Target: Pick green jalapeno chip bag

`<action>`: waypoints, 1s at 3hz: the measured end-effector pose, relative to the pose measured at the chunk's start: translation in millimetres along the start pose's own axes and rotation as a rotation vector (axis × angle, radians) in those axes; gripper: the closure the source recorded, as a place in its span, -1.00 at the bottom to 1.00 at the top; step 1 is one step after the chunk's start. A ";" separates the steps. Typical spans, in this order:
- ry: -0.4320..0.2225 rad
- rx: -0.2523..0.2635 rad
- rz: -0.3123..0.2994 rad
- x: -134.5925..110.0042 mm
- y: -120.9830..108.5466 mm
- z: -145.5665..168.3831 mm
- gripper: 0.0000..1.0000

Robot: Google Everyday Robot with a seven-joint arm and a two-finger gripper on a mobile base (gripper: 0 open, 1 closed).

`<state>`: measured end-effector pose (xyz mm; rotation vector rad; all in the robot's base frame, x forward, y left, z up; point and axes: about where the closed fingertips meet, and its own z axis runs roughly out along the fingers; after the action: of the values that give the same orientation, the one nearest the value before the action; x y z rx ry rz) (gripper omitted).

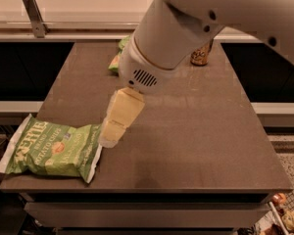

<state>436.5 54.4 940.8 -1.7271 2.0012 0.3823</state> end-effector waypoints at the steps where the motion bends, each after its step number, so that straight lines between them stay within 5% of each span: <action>1: 0.060 -0.007 -0.008 -4.3 -1.2 9.0 -1.00; 3: 0.131 -0.153 0.017 7.1 28.2 68.7 -1.00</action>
Offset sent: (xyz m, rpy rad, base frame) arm -0.0048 0.0415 -0.0836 -0.1521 0.1981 0.0811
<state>419.4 87.2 876.1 -1.8725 2.1294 0.4491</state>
